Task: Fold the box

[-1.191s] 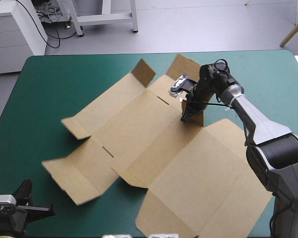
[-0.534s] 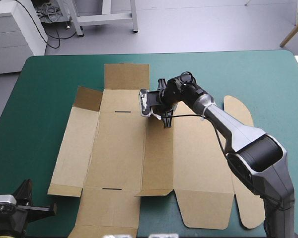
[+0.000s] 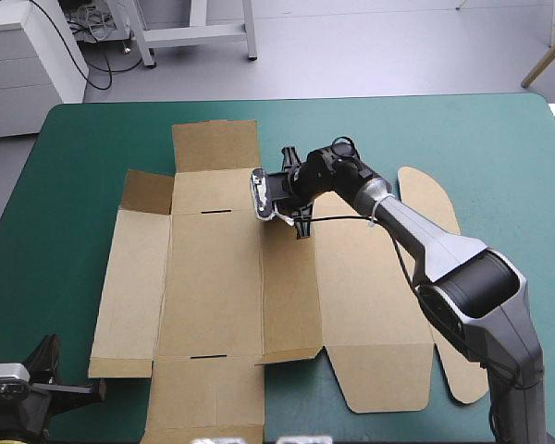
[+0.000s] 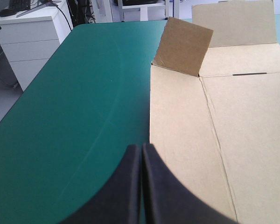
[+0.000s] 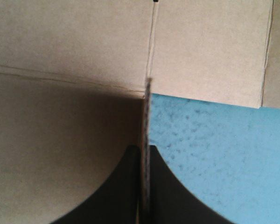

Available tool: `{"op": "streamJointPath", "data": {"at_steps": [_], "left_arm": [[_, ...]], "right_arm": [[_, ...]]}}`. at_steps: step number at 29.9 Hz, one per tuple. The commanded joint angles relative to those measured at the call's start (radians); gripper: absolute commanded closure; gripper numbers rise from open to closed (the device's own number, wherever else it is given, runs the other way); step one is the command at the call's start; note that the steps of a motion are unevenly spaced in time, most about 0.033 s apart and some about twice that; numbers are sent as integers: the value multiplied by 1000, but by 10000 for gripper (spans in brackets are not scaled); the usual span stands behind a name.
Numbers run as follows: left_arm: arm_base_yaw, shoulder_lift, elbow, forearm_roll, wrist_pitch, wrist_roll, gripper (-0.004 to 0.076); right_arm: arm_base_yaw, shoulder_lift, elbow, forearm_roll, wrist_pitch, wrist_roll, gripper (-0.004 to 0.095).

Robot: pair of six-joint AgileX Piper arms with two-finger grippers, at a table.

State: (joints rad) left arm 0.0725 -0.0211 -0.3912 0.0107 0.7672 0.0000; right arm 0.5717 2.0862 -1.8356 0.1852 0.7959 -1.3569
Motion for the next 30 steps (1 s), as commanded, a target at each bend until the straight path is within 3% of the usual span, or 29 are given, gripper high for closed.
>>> {"op": "streamJointPath", "data": {"at_steps": [1,5,22,25,30], "left_arm": [[-1,-10,-21,-3,-78,-11,734],[-1,-10,-21,-3,-78,-11,734],[-1,-10,-21,-3,-78,-11,734],[-1,-10,-21,-3,-78,-11,734],[-1,-10,-21,-3,-78,-11,734]], "right_arm": [[2,-59,-32,35,-46,-6,873],[2,-59,-32,44,6,-79,789],[2,-59,-32,51,-23,-29,801],[2,-59,-32,51,-25,-29,687],[2,-59,-32,51,-44,21,230]]}}
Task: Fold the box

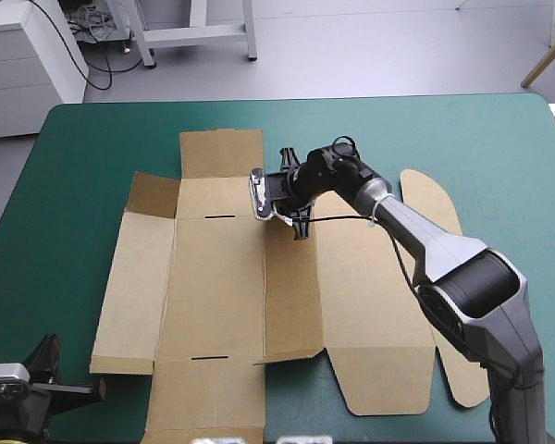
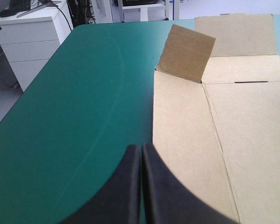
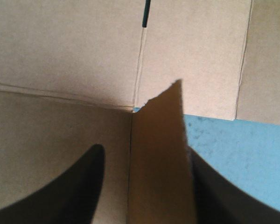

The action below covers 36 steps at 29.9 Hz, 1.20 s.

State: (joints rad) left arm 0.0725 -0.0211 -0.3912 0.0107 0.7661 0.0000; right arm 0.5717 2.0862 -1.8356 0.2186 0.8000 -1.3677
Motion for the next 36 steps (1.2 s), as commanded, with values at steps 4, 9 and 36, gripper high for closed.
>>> {"op": "streamJointPath", "data": {"at_steps": [4,9,36], "left_arm": [[-1,-10,-21,-3,-77,-11,734],[-1,-10,-21,-3,-77,-11,734],[-1,-10,-21,-3,-77,-11,143]], "right_arm": [[2,-62,-47,9,-68,101,26],[2,-105,-105,-14,-47,167,21],[0,-381,-180,-498,318,1124,851]]}}
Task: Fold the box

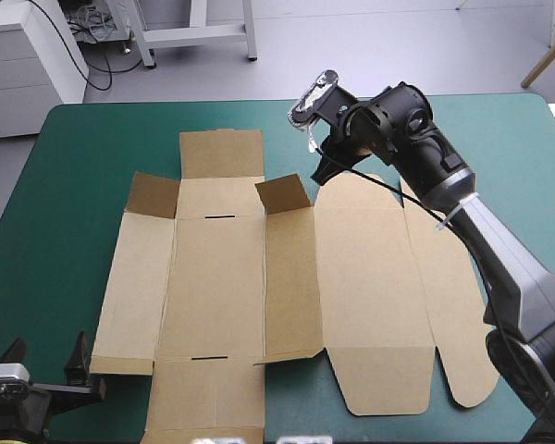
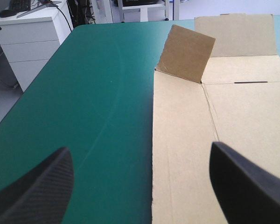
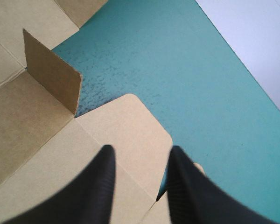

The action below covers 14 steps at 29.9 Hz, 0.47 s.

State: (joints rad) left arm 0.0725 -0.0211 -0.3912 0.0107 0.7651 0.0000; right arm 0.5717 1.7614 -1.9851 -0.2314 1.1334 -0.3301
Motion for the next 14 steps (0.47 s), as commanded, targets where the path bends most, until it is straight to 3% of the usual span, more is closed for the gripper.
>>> {"op": "streamJointPath", "data": {"at_steps": [1,5,9,14], "left_arm": [[-1,-10,-21,-3,-76,-11,144],[-1,-10,-21,-3,-76,-11,144],[-1,-10,-21,-11,-76,-11,144],[-1,-5,-21,5,-78,-11,144]], "right_arm": [[-2,-57,-30,-53,-12,123,932],[-44,-82,-30,-66,8,227,912],[-112,-142,1,-44,70,223,912],[-223,-295,178,11,45,229,912]]}}
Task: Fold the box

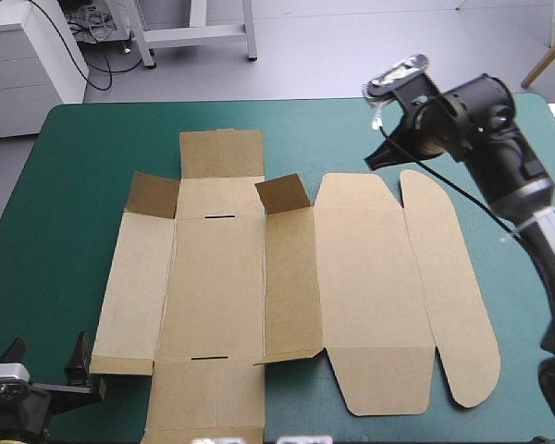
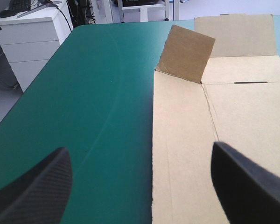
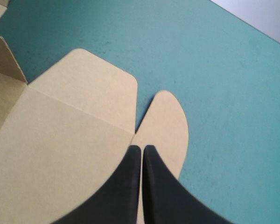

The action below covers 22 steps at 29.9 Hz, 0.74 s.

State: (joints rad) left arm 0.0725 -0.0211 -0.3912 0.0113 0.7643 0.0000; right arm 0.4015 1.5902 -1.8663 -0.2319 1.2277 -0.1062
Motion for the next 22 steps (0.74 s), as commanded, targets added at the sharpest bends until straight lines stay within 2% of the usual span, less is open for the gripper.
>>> {"op": "streamJointPath", "data": {"at_steps": [1,6,14,17,22], "left_arm": [[-1,0,-21,5,-83,-11,144],[-1,110,-63,-11,-133,-11,144],[-1,457,-315,-22,-124,28,144],[-1,619,-429,-22,-56,38,144],[-1,882,-599,-22,155,111,144]], "right_arm": [[-79,-164,111,35,-68,5,912],[-175,-363,336,148,-166,5,912],[-177,-595,643,158,-174,29,912],[-177,-670,746,176,-186,33,912],[-177,-803,886,212,-238,33,912]]}}
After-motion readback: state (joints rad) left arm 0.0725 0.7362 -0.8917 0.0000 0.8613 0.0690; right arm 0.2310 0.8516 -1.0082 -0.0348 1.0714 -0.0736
